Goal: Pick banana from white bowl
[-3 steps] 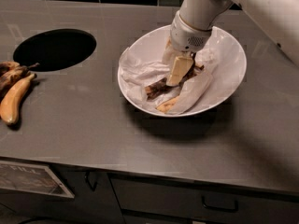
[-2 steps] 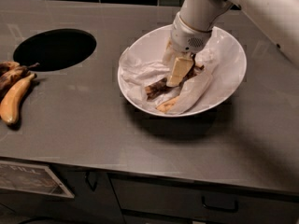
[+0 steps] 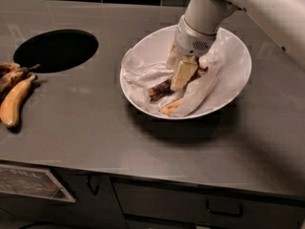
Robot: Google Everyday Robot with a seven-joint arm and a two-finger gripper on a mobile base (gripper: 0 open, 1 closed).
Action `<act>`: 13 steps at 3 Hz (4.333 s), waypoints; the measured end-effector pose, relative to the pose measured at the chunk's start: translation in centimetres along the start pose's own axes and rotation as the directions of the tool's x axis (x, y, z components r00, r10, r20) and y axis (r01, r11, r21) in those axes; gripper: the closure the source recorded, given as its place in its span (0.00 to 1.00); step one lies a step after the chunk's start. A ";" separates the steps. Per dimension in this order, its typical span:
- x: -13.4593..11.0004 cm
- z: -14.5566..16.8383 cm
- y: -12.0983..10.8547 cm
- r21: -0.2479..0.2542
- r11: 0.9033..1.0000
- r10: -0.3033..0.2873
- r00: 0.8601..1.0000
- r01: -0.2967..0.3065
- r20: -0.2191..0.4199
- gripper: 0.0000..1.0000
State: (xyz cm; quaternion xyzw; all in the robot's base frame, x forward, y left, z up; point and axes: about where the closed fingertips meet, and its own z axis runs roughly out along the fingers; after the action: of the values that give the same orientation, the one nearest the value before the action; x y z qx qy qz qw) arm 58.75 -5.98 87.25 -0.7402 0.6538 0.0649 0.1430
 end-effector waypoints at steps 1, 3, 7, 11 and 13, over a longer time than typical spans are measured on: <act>0.2 0.3 0.2 -0.005 1.000 0.005 1.000 -0.005 0.002 0.43; 0.7 1.1 0.5 -0.034 0.999 0.012 1.000 -0.012 0.010 0.43; 0.8 1.9 0.4 -0.068 0.998 0.005 1.000 -0.004 0.008 0.86; -2.3 -1.4 1.2 0.013 0.998 -0.060 0.998 0.060 -0.030 1.00; -4.3 -5.4 2.8 0.098 0.991 -0.083 0.993 0.090 -0.079 1.00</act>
Offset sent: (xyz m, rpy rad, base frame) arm -0.0084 -0.0093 -0.0134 0.0044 0.0379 -0.0139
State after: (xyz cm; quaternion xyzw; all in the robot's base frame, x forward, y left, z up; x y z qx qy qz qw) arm 54.93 -3.76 93.25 -0.7616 0.6284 -0.0021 0.1584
